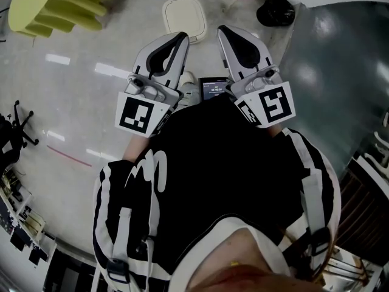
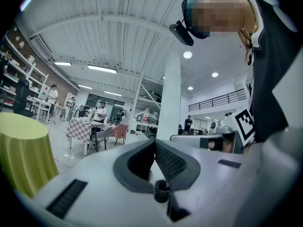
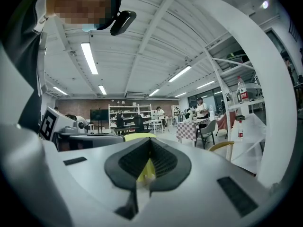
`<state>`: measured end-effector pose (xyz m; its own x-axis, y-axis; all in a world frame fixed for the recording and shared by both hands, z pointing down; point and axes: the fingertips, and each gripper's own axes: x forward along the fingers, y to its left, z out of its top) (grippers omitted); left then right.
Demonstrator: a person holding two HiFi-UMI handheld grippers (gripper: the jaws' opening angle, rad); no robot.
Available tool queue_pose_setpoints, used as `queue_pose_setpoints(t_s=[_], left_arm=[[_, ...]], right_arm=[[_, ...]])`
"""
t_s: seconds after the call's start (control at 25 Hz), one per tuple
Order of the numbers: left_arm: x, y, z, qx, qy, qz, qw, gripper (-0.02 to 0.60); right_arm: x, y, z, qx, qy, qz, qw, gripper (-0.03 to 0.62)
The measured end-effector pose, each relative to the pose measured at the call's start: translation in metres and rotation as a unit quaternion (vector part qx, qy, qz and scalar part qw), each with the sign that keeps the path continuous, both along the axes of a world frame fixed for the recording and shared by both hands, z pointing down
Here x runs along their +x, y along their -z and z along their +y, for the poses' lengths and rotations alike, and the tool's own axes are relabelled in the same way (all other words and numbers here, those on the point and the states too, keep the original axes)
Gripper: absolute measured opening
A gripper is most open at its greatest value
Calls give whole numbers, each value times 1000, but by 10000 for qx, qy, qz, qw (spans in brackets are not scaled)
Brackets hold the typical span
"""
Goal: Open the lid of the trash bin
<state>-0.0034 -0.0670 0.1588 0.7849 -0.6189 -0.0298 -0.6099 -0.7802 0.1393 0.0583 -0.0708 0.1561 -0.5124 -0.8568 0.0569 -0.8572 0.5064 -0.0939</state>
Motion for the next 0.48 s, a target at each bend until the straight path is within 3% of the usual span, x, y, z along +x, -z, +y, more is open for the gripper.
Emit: queue_pose_setpoints(t_s=[0.48], left_arm=[[-2, -3, -30, 7, -167, -11, 9999, 8]], right_arm=[[-6, 5, -33, 193, -88, -52, 9998, 9]])
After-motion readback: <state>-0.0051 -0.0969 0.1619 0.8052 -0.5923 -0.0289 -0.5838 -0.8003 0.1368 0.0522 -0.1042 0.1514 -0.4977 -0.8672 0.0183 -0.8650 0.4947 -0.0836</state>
